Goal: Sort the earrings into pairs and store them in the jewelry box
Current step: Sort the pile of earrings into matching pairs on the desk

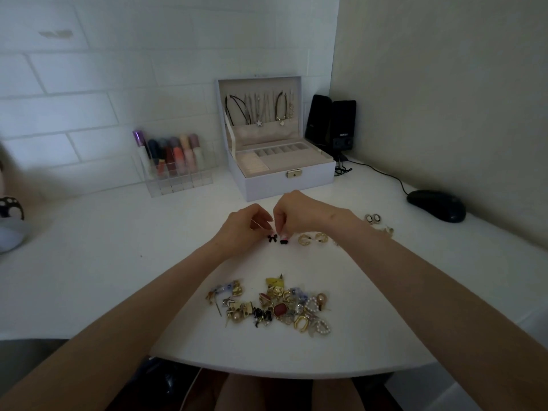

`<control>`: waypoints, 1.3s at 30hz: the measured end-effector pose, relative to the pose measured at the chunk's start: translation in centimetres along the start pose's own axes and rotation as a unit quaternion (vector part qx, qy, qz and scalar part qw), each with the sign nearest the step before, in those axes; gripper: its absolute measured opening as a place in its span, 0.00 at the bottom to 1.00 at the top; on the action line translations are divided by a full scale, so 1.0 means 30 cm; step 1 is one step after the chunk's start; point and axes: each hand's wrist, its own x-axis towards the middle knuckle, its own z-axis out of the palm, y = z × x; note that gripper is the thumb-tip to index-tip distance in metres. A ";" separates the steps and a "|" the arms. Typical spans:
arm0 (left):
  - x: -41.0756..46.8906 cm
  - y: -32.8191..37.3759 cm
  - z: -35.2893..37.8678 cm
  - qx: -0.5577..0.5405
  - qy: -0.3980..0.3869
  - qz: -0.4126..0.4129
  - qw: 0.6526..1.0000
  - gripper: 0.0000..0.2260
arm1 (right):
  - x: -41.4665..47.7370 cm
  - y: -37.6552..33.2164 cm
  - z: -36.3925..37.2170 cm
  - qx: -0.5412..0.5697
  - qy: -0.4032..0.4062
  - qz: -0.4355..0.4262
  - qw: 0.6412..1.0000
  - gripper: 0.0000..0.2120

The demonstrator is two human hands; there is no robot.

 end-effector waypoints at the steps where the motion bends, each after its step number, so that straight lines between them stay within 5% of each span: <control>1: 0.001 0.003 0.002 0.001 -0.005 -0.002 1.000 0.09 | 0.002 0.002 0.004 0.004 0.005 0.002 1.000 0.05; 39: -0.037 0.006 -0.015 0.009 0.009 -0.005 1.000 0.13 | -0.041 0.044 0.044 0.090 0.098 -0.054 0.990 0.10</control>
